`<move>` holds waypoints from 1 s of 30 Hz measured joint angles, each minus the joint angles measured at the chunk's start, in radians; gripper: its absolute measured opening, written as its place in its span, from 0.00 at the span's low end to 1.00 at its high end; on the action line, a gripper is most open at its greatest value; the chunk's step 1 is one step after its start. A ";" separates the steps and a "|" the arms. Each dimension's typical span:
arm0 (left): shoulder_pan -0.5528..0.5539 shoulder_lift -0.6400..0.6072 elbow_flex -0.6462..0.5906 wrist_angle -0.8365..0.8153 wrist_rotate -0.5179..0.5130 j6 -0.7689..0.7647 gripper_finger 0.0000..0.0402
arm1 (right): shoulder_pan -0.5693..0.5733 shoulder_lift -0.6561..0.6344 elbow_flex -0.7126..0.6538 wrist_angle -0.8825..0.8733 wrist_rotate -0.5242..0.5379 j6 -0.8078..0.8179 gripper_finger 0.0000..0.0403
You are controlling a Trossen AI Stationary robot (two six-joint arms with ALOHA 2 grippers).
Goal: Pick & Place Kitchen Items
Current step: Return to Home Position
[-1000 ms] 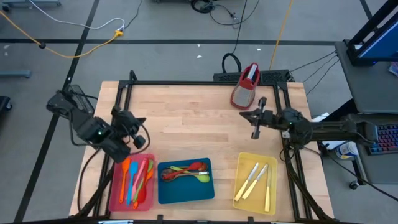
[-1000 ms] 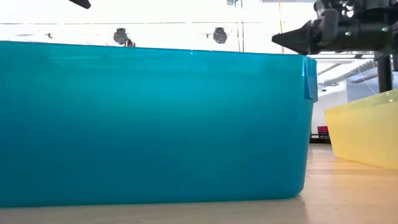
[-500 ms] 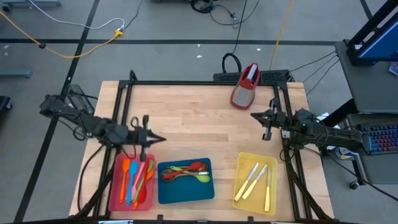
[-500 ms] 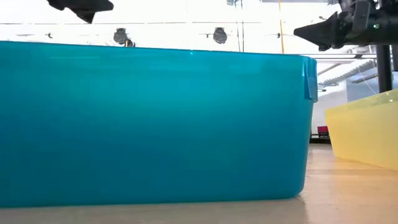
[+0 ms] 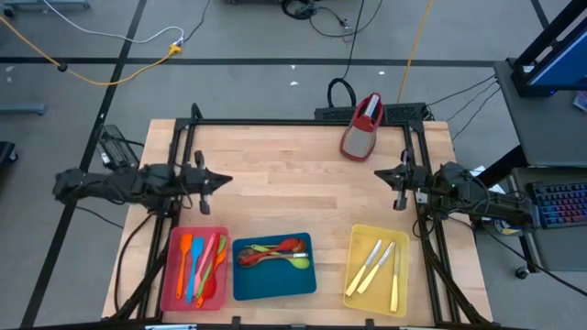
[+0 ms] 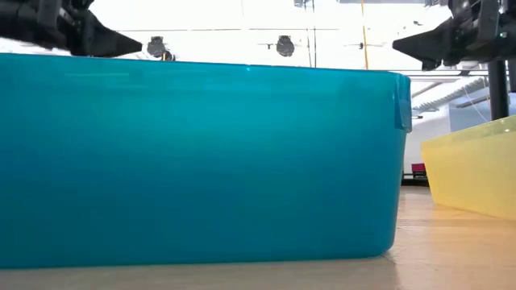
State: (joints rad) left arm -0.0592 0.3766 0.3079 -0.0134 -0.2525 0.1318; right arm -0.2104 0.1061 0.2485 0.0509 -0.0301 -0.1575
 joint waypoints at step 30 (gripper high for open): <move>0.203 -0.118 -0.291 0.431 0.135 0.082 0.01 | 0.000 -0.103 -0.096 -0.015 -0.103 0.075 0.00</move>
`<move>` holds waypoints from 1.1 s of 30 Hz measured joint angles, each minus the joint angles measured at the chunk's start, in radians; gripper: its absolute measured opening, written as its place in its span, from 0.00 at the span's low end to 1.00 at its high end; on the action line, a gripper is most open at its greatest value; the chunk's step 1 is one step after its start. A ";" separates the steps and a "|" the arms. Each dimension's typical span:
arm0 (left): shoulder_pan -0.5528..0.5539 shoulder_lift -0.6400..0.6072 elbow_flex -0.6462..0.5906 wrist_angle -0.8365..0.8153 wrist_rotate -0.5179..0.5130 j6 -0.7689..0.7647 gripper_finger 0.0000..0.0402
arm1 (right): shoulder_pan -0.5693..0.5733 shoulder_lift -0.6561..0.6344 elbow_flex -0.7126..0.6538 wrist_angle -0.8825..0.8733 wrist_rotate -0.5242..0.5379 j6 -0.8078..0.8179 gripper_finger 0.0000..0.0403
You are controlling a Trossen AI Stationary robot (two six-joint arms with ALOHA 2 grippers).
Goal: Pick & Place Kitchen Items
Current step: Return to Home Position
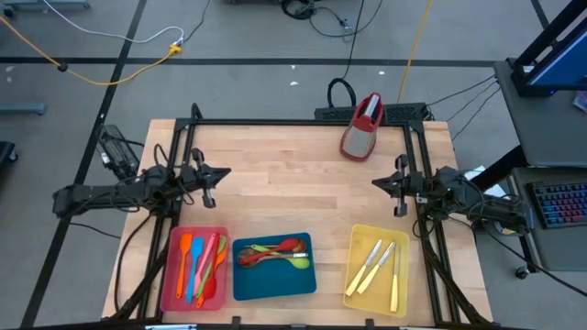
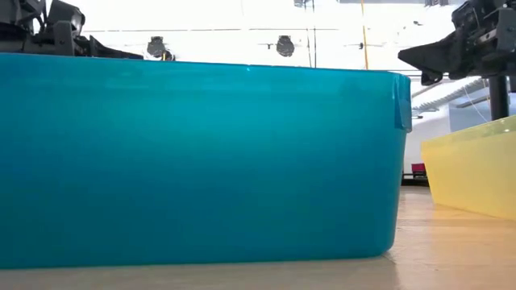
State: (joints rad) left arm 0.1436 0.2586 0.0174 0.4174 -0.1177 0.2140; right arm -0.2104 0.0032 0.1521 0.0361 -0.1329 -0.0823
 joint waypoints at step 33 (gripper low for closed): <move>0.035 0.004 0.000 -0.024 0.012 -0.167 0.08 | 0.000 0.002 -0.136 0.214 0.001 -0.008 0.02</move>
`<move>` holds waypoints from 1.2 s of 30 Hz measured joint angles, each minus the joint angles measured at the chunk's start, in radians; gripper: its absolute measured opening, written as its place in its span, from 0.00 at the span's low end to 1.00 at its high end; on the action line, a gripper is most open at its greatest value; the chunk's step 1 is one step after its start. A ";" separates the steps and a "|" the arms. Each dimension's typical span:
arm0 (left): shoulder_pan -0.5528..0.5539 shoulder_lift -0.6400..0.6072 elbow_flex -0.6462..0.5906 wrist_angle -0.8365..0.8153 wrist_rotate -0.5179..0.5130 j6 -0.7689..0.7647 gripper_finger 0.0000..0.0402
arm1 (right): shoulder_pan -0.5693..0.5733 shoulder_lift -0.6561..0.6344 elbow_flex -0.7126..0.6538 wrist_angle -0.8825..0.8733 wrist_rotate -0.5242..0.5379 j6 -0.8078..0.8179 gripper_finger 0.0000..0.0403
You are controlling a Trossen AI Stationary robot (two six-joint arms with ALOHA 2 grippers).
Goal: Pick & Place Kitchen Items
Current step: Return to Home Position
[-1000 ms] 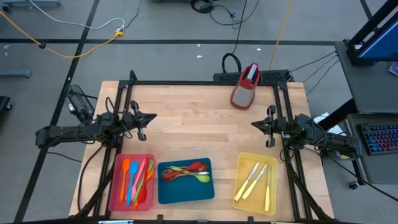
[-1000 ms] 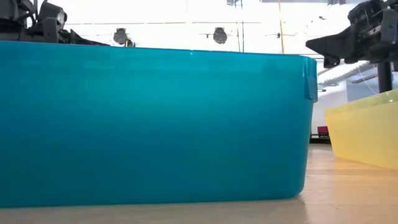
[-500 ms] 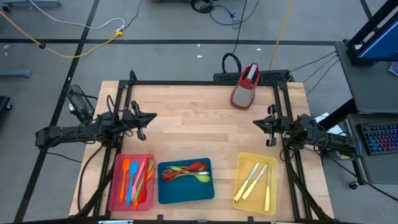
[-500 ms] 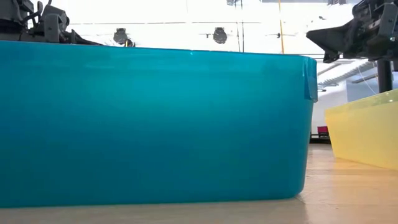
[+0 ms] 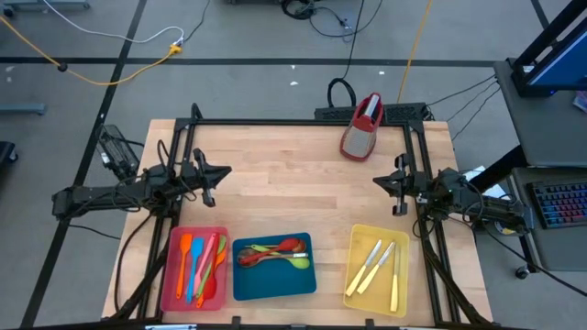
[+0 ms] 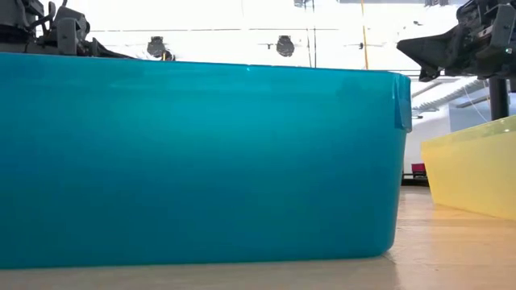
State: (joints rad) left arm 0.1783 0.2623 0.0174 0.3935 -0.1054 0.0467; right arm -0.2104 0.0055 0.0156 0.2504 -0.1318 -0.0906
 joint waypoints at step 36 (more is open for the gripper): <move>0.004 0.000 0.001 0.004 -0.253 0.046 0.09 | 0.000 0.000 -0.001 0.002 0.000 -0.017 0.02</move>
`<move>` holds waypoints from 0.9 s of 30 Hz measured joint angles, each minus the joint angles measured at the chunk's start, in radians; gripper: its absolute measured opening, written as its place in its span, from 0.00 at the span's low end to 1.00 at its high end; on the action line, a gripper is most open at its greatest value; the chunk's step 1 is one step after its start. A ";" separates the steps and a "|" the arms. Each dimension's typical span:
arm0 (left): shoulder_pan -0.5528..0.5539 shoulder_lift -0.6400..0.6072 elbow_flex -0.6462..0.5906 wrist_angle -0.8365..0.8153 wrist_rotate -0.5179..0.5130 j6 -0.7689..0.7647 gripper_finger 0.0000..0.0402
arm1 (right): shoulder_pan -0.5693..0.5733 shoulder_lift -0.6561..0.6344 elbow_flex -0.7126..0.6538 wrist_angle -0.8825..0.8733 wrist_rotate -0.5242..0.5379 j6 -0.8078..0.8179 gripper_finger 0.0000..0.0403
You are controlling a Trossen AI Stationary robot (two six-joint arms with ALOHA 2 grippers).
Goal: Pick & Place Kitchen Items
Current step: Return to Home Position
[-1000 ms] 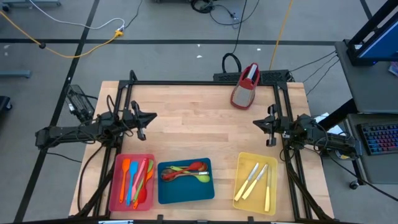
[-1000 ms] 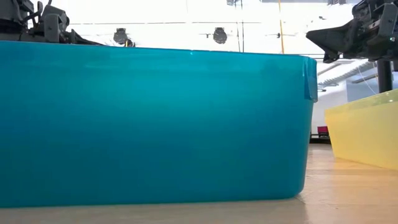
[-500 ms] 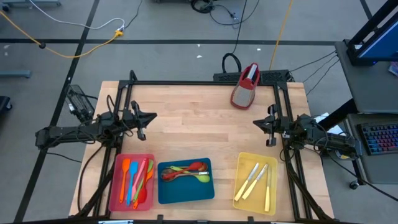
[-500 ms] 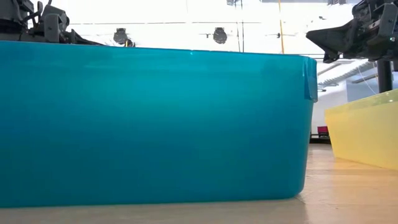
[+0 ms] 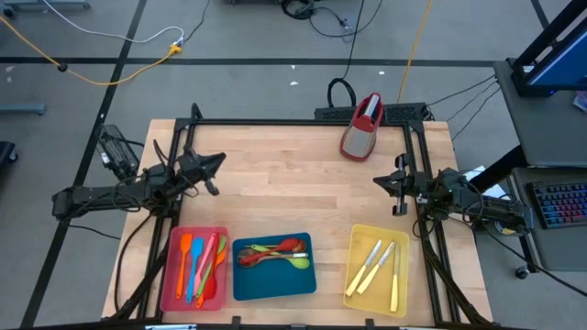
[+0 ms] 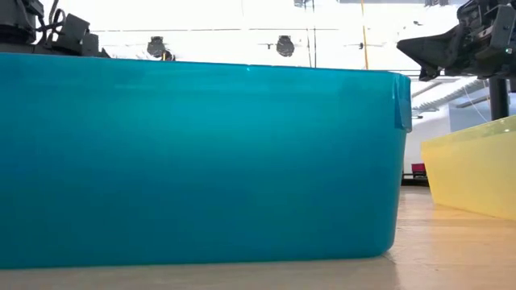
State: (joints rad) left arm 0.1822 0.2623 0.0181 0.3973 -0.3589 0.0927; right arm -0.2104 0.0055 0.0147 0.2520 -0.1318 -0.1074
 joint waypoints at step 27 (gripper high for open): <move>-0.052 -0.003 0.000 -0.221 0.071 0.077 0.09 | 0.000 -0.002 0.000 -0.132 -0.004 0.174 0.02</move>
State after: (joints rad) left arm 0.1306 0.2592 0.0185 0.1761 -0.2875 0.1696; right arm -0.2104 0.0036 0.0147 0.1202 -0.1360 0.0669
